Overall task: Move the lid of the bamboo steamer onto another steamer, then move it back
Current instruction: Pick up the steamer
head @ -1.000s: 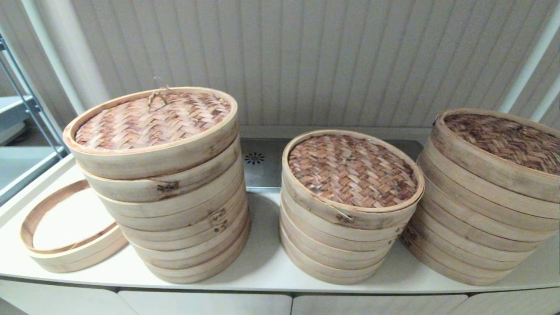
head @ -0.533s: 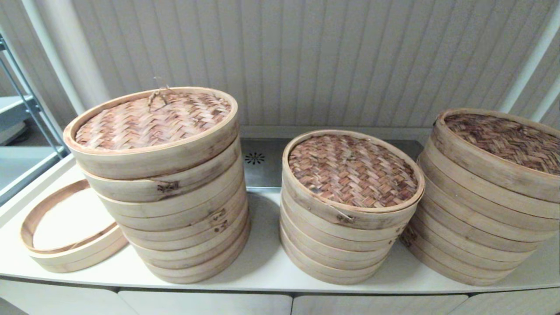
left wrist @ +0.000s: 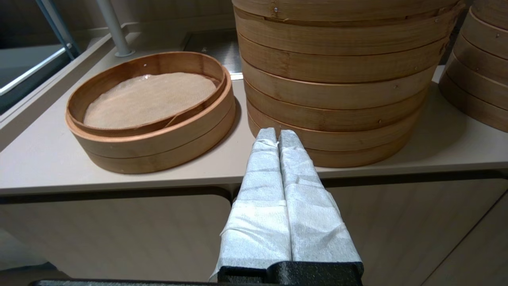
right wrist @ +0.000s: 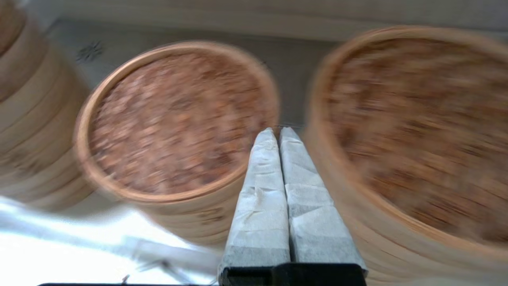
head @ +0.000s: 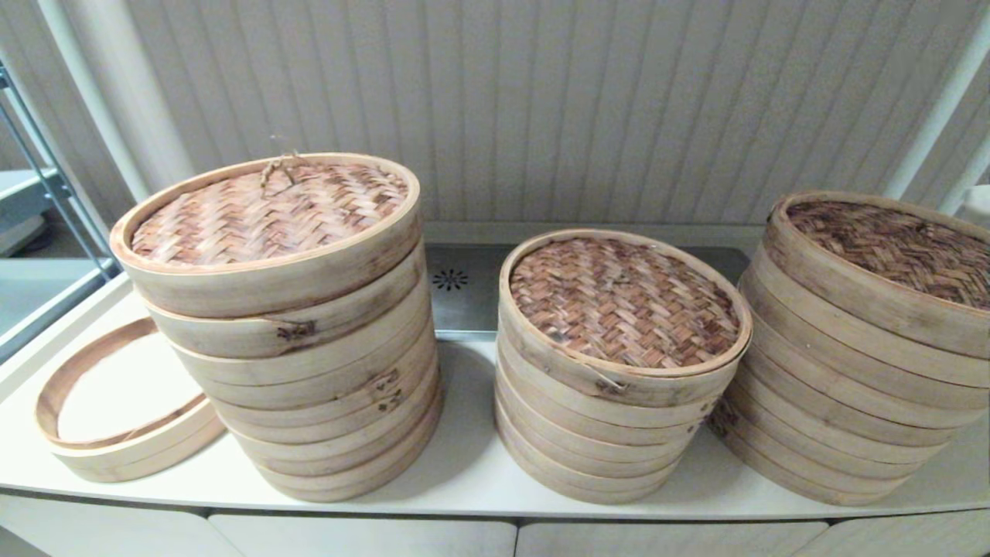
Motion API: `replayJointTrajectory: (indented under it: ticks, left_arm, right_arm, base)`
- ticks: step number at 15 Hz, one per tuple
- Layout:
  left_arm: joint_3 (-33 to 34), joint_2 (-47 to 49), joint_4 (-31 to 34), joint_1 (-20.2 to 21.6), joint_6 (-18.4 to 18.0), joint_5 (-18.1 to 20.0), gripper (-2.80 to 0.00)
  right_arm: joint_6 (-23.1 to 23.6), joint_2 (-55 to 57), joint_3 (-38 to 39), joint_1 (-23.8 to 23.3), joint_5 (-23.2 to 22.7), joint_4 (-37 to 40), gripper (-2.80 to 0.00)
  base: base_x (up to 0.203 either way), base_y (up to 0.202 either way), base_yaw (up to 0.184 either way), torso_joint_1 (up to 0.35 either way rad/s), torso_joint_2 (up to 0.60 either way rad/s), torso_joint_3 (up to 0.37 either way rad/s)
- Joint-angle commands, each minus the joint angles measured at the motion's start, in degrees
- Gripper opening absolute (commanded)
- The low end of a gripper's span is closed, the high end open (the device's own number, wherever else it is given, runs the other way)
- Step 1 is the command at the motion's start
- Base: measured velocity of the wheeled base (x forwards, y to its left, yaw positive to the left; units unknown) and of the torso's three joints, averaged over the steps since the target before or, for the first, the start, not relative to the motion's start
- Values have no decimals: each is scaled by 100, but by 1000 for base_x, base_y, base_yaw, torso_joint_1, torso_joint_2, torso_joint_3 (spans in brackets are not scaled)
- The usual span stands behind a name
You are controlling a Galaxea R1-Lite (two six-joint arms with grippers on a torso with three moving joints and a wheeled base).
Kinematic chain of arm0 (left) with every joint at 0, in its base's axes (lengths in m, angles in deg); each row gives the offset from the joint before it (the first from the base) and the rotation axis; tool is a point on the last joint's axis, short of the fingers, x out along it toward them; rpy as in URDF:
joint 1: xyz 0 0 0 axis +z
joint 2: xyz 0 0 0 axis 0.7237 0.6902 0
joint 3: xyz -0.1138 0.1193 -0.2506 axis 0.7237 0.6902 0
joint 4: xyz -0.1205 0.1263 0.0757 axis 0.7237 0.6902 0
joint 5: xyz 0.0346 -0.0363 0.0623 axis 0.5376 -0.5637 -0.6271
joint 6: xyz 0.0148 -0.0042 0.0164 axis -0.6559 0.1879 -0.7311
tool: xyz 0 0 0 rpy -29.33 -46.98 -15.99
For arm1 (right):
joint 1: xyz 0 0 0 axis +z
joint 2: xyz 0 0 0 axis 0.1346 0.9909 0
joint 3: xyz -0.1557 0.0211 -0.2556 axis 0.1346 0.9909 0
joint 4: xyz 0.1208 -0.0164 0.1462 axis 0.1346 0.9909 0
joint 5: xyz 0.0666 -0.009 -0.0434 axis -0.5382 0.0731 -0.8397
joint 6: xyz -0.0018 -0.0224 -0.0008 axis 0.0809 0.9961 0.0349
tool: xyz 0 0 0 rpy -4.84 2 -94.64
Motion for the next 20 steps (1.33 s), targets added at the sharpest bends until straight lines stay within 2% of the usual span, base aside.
replayJointTrajectory:
  ticks: [1,5,9,13,15,19,20]
  left_arm:
    - [193,-1,-6,0,-2,3,-280]
    - [200,-1,-22,0,99,-6,-280]
    - [192,-1,-23,0,94,-6,-280]
    - [193,-1,-23,0,94,-6,-280]
    - [201,-1,-23,0,94,-6,-280]
    - [195,-1,-23,0,94,-6,-280]
    - [197,-1,-23,0,94,-6,-280]
  right_arm:
    - [-19,447,-69,240,17,0,-280]
    - [-34,622,-335,111,97,-40,-280]
    - [-1,731,-487,-801,383,-44,-280]
    - [-5,926,-540,-1156,357,-40,-280]
    - [-8,1005,-527,-1043,320,-49,-280]
    - [-52,1160,-532,-118,137,-57,-280]
    - [-77,1280,-540,-98,133,-65,-280]
  base:
    - [0,0,0,0,0,0]
    - [0,0,0,0,0,0]
    - [0,0,0,0,0,0]
    - [0,0,0,0,0,0]
    - [0,0,0,0,0,0]
    - [0,0,0,0,0,0]
    - [0,0,0,0,0,0]
